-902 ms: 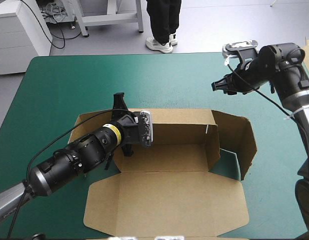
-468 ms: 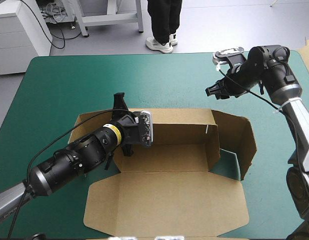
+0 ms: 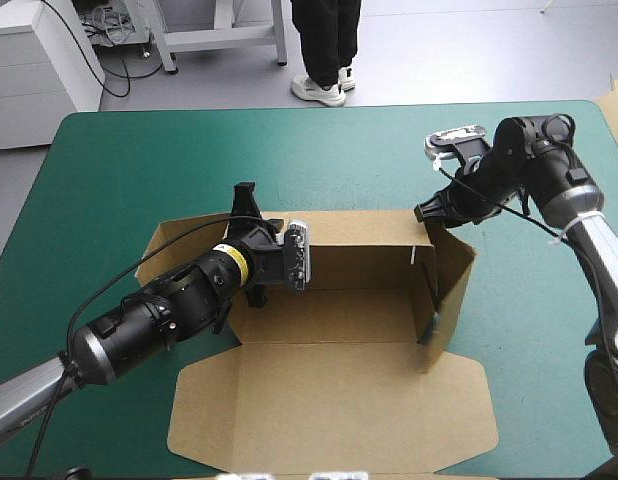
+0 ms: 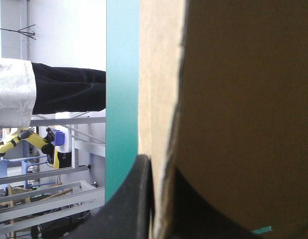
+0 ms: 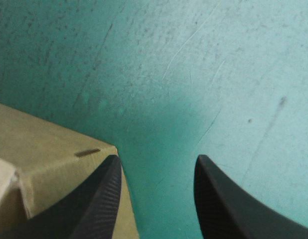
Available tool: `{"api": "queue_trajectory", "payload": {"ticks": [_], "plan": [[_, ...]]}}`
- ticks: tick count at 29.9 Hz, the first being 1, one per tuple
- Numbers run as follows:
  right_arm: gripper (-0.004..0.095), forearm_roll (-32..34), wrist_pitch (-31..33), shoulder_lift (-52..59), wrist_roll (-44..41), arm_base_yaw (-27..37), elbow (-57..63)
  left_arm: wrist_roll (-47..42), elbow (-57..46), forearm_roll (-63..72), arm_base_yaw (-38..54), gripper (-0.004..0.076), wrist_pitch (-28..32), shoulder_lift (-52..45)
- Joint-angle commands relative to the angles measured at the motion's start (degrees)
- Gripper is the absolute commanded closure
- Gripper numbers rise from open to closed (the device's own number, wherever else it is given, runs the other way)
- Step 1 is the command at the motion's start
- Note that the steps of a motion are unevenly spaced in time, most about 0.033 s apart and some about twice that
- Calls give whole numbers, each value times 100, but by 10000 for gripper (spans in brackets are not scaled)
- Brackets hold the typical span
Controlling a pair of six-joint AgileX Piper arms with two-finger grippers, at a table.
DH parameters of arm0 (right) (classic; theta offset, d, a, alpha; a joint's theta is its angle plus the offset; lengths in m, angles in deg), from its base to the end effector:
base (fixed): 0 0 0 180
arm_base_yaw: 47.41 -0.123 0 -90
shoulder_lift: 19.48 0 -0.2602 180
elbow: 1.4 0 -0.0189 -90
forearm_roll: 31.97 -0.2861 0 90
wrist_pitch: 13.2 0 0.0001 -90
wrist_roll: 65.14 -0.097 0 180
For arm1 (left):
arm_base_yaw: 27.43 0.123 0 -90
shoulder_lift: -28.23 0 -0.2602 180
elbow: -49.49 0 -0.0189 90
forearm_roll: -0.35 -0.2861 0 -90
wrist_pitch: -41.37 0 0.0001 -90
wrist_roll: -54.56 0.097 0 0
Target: Fold the box
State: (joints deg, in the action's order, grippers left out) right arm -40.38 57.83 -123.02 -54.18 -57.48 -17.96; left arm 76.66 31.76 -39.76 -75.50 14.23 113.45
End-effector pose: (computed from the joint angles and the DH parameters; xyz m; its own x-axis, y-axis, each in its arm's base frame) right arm 0.3736 0.0800 0.3209 -0.8703 -0.2982 -0.3920 -0.3525 0.9330 0.0729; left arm 0.2470 -0.2323 0.2842 0.2759 0.9184 -0.2836 0.6062 0.0627 0.7928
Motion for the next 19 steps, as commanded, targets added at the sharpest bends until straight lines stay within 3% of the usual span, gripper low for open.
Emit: {"api": "queue_trajectory", "payload": {"ticks": [1, 10, 15, 19], "plan": [[479, -96, 76, 560, 100, 51, 111, -109, 32, 446, -78, 732, -12, 14], [479, -339, 76, 1269, 522, 51, 1032, -109, 32, 446, -78, 732, -28, 14], [479, -854, 65, 1737, 977, 51, 1503, -85, 32, 667, -78, 732, -240, 14], [479, -1116, 65, 2035, 1292, 51, 1791, 407, 25, 1162, -78, 732, -360, 14]]}}
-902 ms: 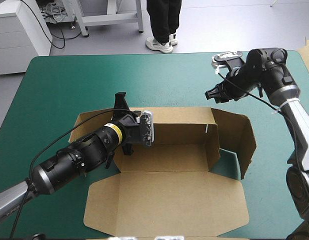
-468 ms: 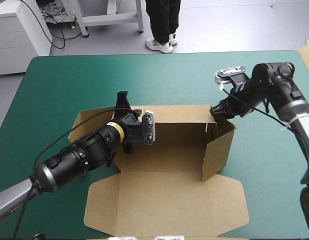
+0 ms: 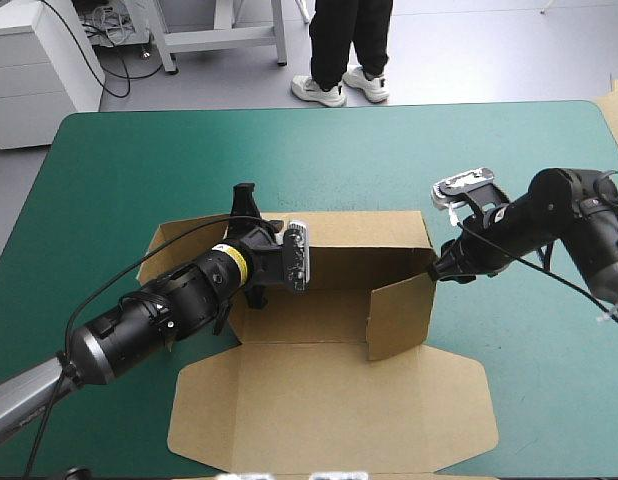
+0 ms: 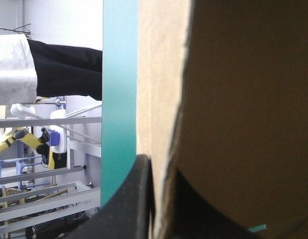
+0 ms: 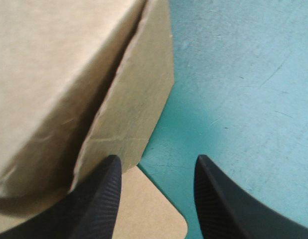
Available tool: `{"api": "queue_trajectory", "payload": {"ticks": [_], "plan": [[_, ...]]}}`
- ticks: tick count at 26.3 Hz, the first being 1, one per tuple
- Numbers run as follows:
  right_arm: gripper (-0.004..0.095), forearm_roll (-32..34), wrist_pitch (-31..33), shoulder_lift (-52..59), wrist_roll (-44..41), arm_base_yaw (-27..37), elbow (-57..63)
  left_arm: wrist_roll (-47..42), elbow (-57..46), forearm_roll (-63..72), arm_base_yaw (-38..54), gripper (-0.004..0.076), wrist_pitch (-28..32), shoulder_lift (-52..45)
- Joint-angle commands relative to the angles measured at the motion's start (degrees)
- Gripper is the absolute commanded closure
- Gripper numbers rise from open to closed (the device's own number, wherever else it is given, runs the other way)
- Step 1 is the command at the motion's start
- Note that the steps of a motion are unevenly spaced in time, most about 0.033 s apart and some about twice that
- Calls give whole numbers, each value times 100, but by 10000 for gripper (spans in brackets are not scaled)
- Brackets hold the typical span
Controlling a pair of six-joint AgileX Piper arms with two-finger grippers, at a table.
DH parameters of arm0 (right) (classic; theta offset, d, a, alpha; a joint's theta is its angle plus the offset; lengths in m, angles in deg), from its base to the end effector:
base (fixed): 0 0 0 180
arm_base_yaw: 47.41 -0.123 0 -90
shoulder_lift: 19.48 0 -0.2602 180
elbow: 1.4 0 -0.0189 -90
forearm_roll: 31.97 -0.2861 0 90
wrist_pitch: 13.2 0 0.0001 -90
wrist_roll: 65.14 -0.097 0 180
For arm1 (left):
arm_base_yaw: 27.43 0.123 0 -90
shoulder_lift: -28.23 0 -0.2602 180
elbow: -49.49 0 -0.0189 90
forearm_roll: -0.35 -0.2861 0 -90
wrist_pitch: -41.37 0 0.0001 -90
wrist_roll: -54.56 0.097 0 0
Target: Fold the box
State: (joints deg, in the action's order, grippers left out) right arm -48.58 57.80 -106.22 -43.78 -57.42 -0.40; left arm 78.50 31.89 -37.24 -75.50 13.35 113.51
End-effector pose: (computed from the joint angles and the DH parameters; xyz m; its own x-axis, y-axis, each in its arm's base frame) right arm 0.2961 0.0789 0.3263 -0.8056 -0.4086 -0.4291 -0.5058 0.8514 0.1389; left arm 0.2460 -0.2322 0.2826 0.2673 0.9201 -0.2862 0.6257 0.0601 0.7777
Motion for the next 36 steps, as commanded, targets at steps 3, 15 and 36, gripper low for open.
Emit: {"api": "queue_trajectory", "payload": {"ticks": [3, 15, 36], "plan": [[479, -296, 46, 501, 309, 45, 226, 643, -29, 1460, -78, 732, -294, 8], [479, -1487, -71, 612, 1181, 23, 985, 991, -497, 1791, -78, 732, -136, 8], [544, 1223, -3204, 1157, -2095, -1985, 2167, 912, -497, 1791, -78, 732, 120, 8]]}}
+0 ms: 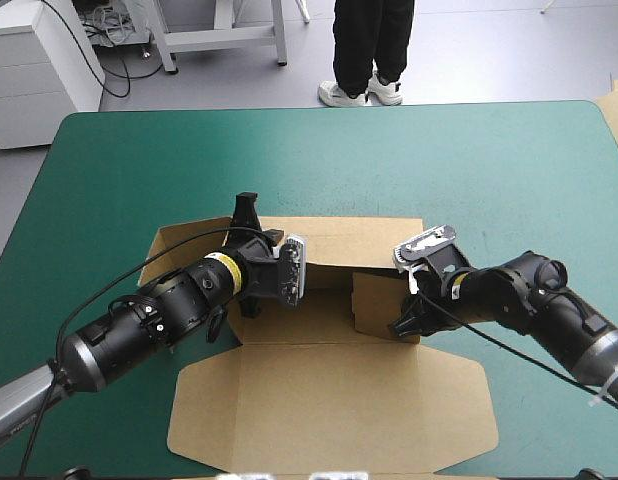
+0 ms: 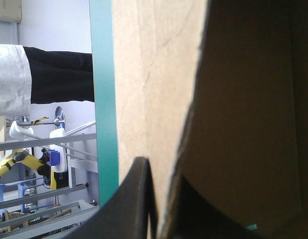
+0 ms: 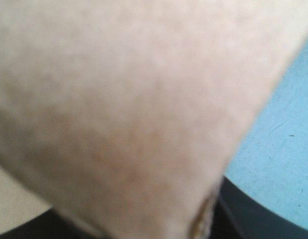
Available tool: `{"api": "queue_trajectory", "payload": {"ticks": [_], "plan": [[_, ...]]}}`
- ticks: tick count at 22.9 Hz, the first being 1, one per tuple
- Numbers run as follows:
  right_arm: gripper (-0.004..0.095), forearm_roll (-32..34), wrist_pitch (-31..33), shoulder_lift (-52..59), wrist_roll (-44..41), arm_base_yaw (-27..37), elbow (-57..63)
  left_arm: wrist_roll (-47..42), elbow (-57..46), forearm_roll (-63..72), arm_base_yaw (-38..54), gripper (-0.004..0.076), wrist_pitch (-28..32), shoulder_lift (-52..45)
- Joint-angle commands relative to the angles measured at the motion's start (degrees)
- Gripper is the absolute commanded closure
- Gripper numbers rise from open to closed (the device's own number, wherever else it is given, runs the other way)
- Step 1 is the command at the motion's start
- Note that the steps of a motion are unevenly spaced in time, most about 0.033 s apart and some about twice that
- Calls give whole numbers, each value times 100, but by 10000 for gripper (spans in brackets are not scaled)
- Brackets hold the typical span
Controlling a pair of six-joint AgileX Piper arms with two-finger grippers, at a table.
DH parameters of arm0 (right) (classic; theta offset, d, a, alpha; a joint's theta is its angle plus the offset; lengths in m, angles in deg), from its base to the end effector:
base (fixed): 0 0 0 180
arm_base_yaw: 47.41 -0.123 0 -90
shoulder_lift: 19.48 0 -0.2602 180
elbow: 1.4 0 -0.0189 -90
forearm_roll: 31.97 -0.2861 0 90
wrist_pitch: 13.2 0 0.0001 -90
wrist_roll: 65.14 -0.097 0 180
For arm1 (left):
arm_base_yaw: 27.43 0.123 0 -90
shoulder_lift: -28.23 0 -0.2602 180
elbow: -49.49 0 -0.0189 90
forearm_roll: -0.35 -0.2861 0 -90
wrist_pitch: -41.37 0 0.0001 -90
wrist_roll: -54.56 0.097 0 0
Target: Fold the box
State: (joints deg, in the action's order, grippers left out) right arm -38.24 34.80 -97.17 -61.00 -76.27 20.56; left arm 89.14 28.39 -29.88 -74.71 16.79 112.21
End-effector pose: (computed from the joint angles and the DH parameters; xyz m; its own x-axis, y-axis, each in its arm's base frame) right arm 0.2429 0.1428 0.2663 -0.7391 -0.4060 -0.5375 -0.5185 0.8523 0.0690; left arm 0.2388 -0.2286 0.2689 0.3491 0.9004 -0.2596 0.6382 -0.0256 0.7694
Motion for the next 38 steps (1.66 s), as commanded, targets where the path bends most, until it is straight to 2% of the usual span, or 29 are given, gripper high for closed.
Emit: {"api": "queue_trajectory", "payload": {"ticks": [1, 4, 7, 10, 15, 18, 22, 24, 26, 31, 33, 38], "plan": [[571, 189, -1200, 392, -414, -155, 233, -152, -147, 1055, -157, 732, -224, 138], [608, 344, -1566, 609, -749, -153, 574, -152, -147, 1055, -157, 732, -224, 138], [703, 332, -2083, 765, -958, -153, 790, -152, -147, 1068, -157, 732, -220, 138], [925, 217, -2424, 824, -997, -153, 868, -152, -147, 1068, -157, 732, -210, 138], [919, 203, -2575, 824, -1027, -153, 868, -152, -147, 1153, -157, 731, -17, 138], [918, 203, -2649, 824, -1124, -153, 868, -152, -147, 1298, -157, 702, 12, 138], [920, 254, -2647, 814, -1124, -153, 868, -152, -135, 1303, -157, 548, -28, 124], [920, 279, -2659, 759, -1124, -153, 857, -152, -112, 1303, -168, 399, -15, 93], [920, 279, -2645, 662, -1124, -140, 848, -187, -112, 1318, -277, 328, -26, -22], [920, 278, -2594, 181, -1147, -140, 493, -375, -100, 1215, -639, 329, -81, -422], [920, 290, -2502, -177, -1147, -140, 222, -395, -100, 1118, -667, 358, -179, -604], [920, 265, -2373, -631, -1270, -140, -100, -758, -114, 295, -667, 379, -429, -674]]}}
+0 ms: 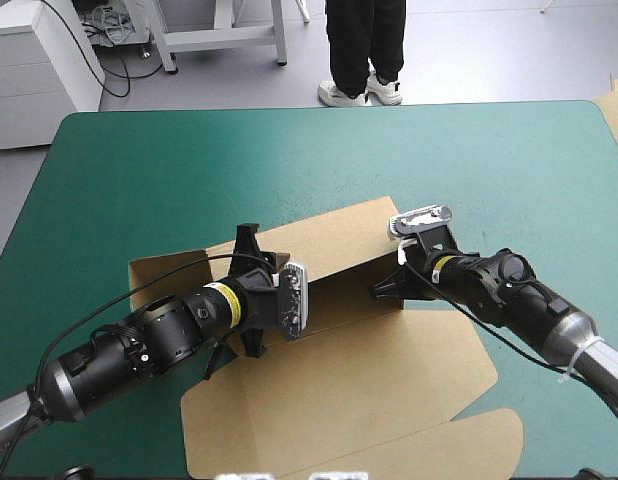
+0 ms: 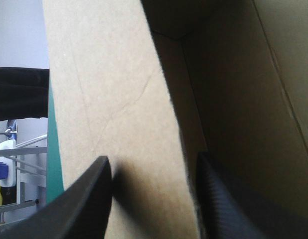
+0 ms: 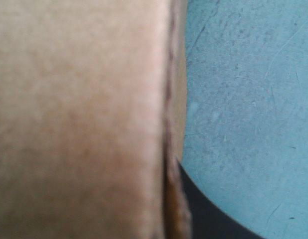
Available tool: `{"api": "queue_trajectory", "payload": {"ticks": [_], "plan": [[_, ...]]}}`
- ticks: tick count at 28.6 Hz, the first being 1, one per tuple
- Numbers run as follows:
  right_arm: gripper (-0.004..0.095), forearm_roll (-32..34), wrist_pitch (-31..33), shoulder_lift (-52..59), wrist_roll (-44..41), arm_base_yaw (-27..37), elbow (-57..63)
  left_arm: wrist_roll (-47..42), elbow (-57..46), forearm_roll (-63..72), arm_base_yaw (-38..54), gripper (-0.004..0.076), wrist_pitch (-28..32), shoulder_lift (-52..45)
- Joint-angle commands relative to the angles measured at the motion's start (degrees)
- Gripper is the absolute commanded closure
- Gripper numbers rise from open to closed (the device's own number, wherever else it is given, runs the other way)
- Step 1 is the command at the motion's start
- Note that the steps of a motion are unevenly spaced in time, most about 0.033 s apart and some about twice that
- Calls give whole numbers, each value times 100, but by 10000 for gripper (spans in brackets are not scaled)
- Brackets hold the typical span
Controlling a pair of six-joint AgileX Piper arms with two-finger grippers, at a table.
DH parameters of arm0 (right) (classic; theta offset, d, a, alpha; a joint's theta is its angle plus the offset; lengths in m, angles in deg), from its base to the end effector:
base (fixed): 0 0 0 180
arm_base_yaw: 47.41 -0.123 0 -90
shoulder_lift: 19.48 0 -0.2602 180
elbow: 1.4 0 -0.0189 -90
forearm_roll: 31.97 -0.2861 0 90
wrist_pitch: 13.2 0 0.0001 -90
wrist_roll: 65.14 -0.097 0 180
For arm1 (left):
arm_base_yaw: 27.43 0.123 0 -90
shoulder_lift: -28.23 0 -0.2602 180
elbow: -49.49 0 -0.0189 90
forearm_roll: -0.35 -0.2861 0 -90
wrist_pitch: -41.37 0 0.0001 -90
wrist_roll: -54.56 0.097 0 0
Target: Fold the box
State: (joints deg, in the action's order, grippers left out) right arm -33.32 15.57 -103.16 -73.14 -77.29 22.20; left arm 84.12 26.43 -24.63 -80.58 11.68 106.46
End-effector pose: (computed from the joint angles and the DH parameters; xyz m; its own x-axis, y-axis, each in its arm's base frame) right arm 0.2747 0.1591 0.2448 -0.6968 -0.2163 -0.6839 -0.3989 0.9093 0.1188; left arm 0.1993 -0.2321 0.2810 0.3039 0.8723 -0.3831 0.7186 0.0542 0.6933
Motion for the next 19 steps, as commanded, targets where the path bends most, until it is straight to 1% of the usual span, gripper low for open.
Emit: {"api": "queue_trajectory", "payload": {"ticks": [1, 6, 11, 13, 15, 19], "plan": [[920, -243, -458, -50, -56, -37, -275, -530, 81, -529, -80, 379, 82, -89], [920, -243, -431, -58, -191, -37, -275, -1398, 81, -1839, -80, 379, 94, -89], [920, -355, -414, -179, -213, 103, -303, -1419, 81, -1958, -80, 379, 79, -89], [920, -397, -275, -290, -213, 234, -374, -1635, 81, -2195, -88, 379, 71, -89], [920, -397, -55, -430, -213, 346, -523, -1885, 81, -2594, -197, 381, -77, -89], [920, -395, 122, -674, -152, 424, -800, -2431, 81, -3264, -548, 406, -549, -89]]}}
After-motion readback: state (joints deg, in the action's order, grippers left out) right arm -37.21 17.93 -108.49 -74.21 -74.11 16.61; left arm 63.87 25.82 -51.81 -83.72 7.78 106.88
